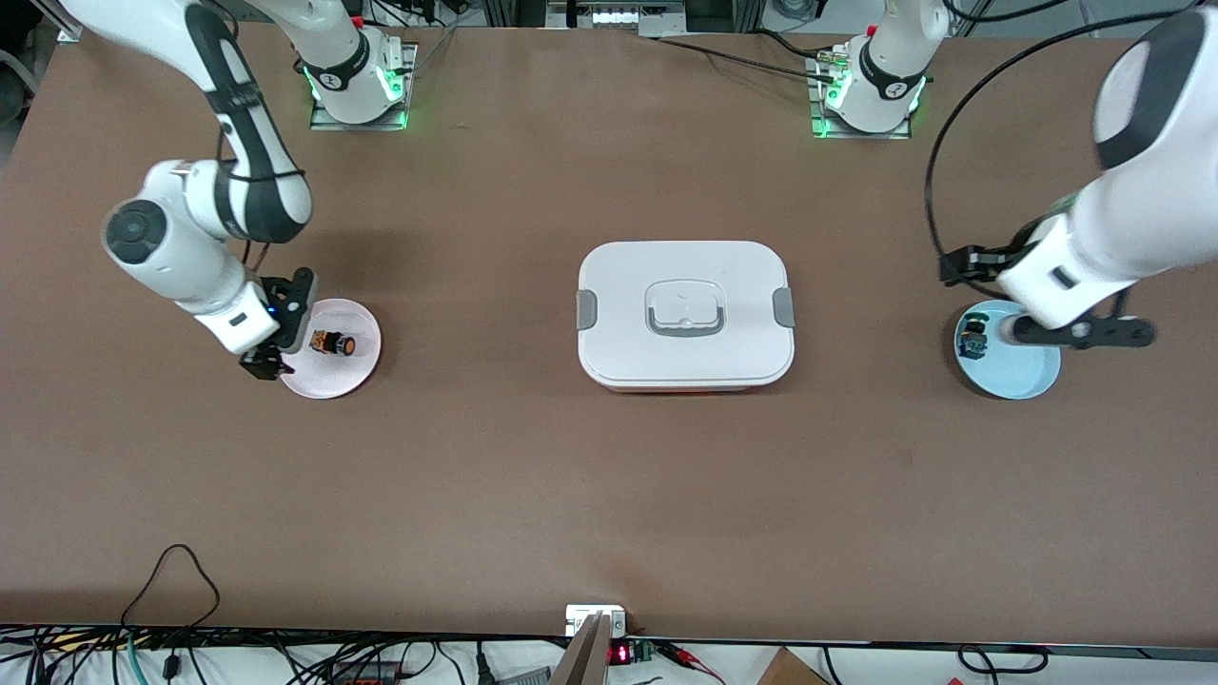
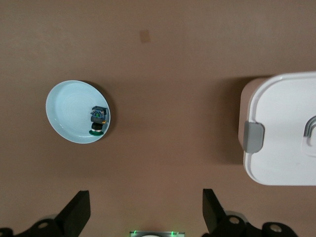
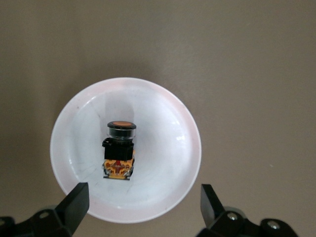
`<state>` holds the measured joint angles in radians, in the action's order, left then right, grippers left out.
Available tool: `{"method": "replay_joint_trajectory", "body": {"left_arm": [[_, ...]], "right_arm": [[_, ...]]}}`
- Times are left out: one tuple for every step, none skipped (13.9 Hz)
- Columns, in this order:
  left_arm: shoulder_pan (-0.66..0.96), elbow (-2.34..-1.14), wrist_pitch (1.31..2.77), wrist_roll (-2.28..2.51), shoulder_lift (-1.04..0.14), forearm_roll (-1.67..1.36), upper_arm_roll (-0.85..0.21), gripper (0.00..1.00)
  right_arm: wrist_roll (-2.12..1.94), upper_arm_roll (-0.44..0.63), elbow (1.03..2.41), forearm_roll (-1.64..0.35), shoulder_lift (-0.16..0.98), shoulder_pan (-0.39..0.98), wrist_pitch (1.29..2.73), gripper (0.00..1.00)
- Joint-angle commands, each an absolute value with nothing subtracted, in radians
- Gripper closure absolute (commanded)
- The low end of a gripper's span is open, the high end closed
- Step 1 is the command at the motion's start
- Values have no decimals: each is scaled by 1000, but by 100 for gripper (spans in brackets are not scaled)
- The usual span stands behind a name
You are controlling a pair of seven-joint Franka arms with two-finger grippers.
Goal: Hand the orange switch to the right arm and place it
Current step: 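Open the right gripper and release the switch on the plate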
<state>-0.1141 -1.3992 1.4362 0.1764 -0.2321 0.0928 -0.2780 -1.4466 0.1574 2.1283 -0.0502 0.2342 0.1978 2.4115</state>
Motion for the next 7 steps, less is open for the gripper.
{"method": "replay_joint_trajectory", "body": {"left_arm": [[-2, -1610, 1601, 181, -42, 49, -88, 0], [8, -1650, 1636, 152, -5, 45, -57, 0], [12, -1682, 1650, 103, 26, 44, -48, 0], [24, -1696, 1658, 69, 37, 46, -35, 0], [32, -1697, 1652, 60, 35, 48, -32, 0], [29, -1695, 1648, 60, 34, 48, -32, 0], [25, -1687, 1632, 61, 29, 49, -34, 0]], "right_arm": [[-1315, 153, 2008, -48, 184, 190, 2225, 0], [-1233, 153, 1962, -46, 176, 190, 2154, 0], [-1116, 153, 1907, -46, 172, 192, 2072, 0], [-957, 152, 1852, -45, 172, 195, 1995, 0], [-790, 152, 1817, -37, 173, 202, 1949, 0], [-670, 152, 1803, -46, 172, 213, 1921, 0], [-547, 150, 1798, -55, 166, 216, 1899, 0]]}}
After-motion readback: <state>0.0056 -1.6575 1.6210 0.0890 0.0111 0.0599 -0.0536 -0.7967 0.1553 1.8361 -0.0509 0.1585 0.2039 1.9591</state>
